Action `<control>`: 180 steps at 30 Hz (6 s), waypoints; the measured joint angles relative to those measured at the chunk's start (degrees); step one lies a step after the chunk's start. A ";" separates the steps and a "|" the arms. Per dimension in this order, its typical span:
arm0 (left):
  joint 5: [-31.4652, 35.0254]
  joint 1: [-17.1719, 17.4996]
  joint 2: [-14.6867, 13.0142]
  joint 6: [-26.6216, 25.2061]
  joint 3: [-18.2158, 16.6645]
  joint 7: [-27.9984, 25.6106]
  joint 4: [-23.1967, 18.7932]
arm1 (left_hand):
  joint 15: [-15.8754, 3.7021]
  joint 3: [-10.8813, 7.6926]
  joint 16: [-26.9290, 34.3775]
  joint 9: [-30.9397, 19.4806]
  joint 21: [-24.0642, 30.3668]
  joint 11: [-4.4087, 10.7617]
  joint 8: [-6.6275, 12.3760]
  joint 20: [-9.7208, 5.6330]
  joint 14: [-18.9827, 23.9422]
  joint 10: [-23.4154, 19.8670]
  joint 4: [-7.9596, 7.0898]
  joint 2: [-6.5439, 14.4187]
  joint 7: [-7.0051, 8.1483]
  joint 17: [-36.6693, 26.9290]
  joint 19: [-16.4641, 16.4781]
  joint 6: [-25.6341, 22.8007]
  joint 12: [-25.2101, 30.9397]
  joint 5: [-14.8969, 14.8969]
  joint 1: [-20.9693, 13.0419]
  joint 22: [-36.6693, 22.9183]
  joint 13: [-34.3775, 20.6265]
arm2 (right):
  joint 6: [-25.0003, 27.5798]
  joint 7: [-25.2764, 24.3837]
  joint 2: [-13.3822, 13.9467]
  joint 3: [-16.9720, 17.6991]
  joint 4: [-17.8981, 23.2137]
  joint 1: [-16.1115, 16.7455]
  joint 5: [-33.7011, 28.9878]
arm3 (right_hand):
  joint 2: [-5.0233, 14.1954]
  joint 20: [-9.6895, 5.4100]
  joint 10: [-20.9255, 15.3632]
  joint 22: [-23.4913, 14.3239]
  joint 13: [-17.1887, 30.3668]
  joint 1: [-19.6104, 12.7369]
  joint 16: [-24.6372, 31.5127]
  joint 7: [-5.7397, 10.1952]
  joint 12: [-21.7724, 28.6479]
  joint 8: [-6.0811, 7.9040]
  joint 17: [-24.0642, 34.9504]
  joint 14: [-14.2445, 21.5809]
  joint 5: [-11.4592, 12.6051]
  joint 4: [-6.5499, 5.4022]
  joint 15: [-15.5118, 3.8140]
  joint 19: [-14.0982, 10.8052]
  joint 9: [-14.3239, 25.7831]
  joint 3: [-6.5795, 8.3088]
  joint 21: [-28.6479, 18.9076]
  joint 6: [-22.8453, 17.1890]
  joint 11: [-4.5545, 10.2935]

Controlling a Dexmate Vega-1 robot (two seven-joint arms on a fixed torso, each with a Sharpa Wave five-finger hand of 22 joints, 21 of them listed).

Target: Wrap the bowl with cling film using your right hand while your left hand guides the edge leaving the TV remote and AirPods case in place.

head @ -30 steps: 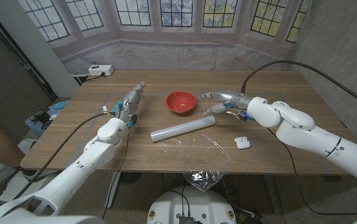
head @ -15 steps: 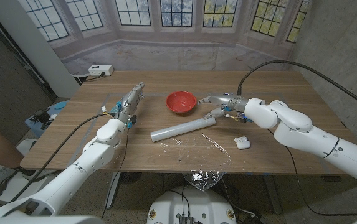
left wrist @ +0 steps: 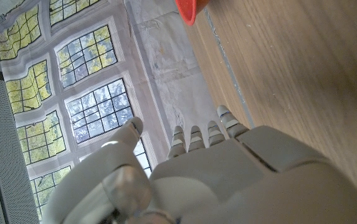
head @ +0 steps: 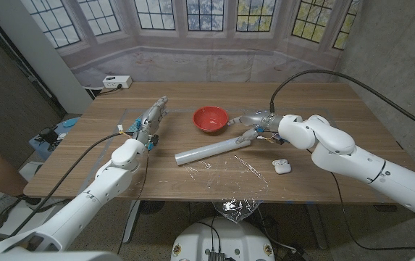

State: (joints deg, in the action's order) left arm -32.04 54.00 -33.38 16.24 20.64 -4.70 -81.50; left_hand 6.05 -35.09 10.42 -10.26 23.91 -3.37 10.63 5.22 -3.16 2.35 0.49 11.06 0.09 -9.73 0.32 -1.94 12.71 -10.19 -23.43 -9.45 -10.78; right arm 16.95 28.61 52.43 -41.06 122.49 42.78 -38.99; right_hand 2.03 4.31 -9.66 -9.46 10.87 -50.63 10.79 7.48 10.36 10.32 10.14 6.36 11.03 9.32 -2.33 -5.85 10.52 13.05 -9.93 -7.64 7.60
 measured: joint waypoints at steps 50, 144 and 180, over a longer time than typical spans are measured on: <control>0.17 -3.19 2.16 -1.79 1.83 0.49 3.71 | 0.51 -0.47 0.00 0.01 -1.50 -0.42 0.00 -0.10 0.51 -0.41 -0.02 -0.05 -0.81 0.01 0.51 -1.24 0.01 0.00 -0.43 0.00 0.01 | -3.34 5.61 -6.19 -3.94 -5.52 -2.37 -13.13 | -2.89 -4.03 -8.72 0.00 0.50 -4.74 1.89 1.11 1.74 2.67 -0.12 11.54 0.66 0.24 -0.02 -3.03 0.30 1.67 -1.34 -10.81 1.33; 0.88 -2.27 2.61 -3.76 2.54 -2.34 2.11 | 0.60 -1.42 0.00 0.01 -3.17 -0.31 0.00 0.21 1.02 -1.12 -0.97 0.25 -1.21 0.02 1.84 -2.06 -0.20 0.01 -0.72 -0.32 -0.29 | -10.64 -8.01 -5.82 -2.86 -11.22 0.78 -12.65 | -4.42 -6.90 -38.94 -0.29 6.09 -17.41 10.37 2.73 10.04 5.67 7.08 39.77 0.16 0.01 -0.84 -19.02 0.78 4.70 -1.73 -40.70 1.24; 0.71 -2.82 3.07 -4.26 2.89 -2.12 3.00 | 0.60 -1.57 0.00 -0.20 -4.01 -0.63 0.00 0.02 1.01 -1.44 -1.13 0.24 -1.21 0.02 2.06 -2.05 -0.19 0.01 -0.71 -0.31 -0.27 | -11.03 -16.56 -3.94 1.06 -9.40 4.37 -7.08 | -4.60 -7.03 -41.12 -0.28 5.20 -17.58 9.44 1.41 9.69 5.11 5.80 42.60 -0.45 -0.15 -1.65 -21.62 0.51 3.60 -1.73 -42.23 0.33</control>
State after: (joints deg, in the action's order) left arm -31.32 51.17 -30.32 11.97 23.53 -6.82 -78.50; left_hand 6.65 -36.67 10.42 -10.46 19.90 -4.00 10.63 5.24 -2.15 0.91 -0.64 11.29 -1.12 -9.72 2.38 -3.99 12.52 -10.19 -24.13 -9.76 -11.06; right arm 5.92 12.05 48.49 -40.00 113.09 47.15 -46.07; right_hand -2.57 -2.72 -50.78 -9.74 16.07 -68.21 20.24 8.89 20.06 15.43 15.93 48.96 10.58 9.17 -3.98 -27.47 11.03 16.65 -11.66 -49.87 7.93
